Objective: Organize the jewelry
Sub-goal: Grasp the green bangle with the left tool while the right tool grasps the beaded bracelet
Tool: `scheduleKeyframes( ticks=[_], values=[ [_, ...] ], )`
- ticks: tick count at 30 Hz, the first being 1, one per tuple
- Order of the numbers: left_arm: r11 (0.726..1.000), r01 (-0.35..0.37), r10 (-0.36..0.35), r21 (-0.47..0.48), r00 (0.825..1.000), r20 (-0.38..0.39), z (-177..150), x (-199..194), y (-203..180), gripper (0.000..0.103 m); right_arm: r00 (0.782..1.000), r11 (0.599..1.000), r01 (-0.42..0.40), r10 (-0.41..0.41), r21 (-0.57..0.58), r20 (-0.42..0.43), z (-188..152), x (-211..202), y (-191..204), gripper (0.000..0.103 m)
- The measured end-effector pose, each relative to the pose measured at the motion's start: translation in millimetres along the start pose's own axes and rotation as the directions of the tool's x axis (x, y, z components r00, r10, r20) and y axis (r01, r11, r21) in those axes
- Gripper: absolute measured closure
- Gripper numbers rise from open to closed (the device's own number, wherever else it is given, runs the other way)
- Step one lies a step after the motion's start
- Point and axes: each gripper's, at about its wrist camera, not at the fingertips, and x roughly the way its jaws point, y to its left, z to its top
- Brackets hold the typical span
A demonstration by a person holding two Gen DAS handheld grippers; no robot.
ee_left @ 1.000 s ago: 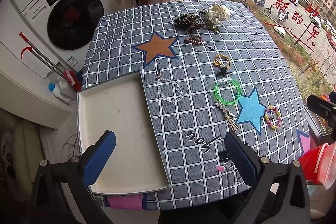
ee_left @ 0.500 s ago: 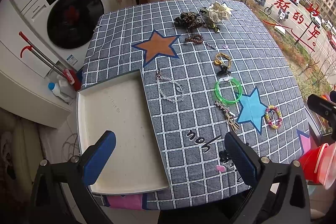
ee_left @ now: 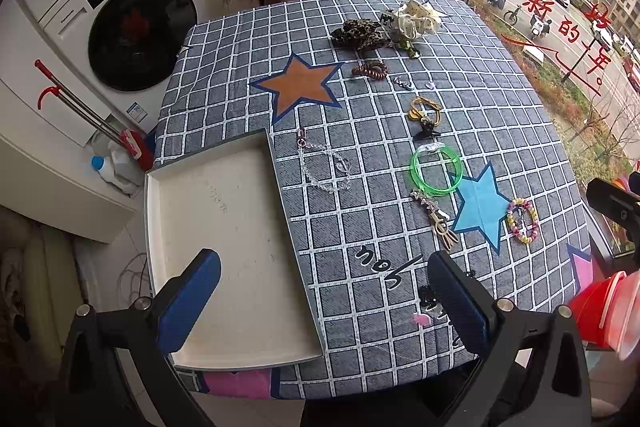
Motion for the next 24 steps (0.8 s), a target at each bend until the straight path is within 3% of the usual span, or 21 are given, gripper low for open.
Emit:
scheduleKeyframes(
  ticks=[12,24],
  values=[
    [1.000,0.026,-0.026,0.003,0.990,-0.135,8,51,-10,0.000,0.994,0.997,-0.001,0.009,0.074,-0.105,-15,37,-32,0.000],
    [0.997,0.064,-0.054,0.034,0.968,-0.245,22,116,-50,0.000,0.956,0.985,0.047,0.003,0.163,-0.294,-39,115,-90,0.000]
  ],
)
